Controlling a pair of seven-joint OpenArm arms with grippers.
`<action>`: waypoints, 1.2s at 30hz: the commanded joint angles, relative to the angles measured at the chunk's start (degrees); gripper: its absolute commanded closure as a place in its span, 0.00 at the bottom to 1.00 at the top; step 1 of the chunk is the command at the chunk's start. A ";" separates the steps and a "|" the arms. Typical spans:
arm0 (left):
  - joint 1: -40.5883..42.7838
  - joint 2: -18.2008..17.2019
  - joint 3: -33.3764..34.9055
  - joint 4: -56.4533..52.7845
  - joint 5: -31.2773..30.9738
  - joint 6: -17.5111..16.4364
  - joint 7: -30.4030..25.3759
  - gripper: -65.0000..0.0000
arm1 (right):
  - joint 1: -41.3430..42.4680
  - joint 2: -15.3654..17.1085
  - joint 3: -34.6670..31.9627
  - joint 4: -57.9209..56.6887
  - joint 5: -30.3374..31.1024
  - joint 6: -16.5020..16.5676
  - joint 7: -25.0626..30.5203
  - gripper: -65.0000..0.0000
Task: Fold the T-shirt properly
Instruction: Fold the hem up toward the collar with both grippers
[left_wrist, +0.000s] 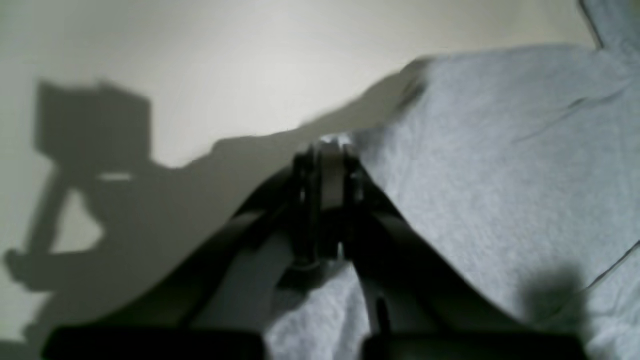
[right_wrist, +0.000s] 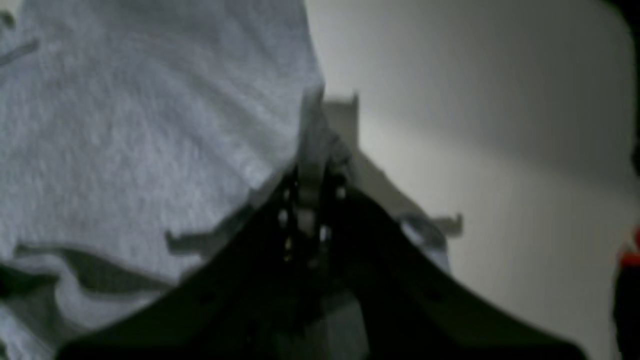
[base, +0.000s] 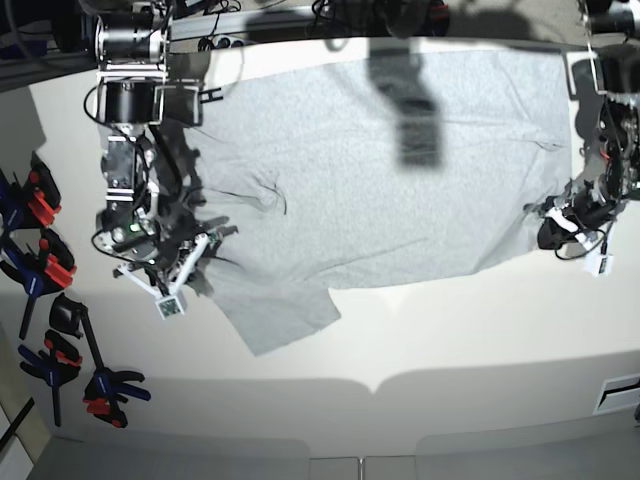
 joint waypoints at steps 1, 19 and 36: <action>0.11 -1.27 -1.11 3.69 -0.09 0.39 -1.27 1.00 | 1.03 0.52 0.92 2.56 0.66 0.02 0.83 1.00; 29.62 -1.09 -12.57 33.35 7.52 8.72 -0.79 1.00 | -17.18 0.52 17.25 19.80 6.60 2.71 -1.53 1.00; 32.35 4.13 -12.57 33.35 7.50 8.70 -1.44 1.00 | -11.80 -2.32 17.77 18.23 12.76 1.68 15.02 0.51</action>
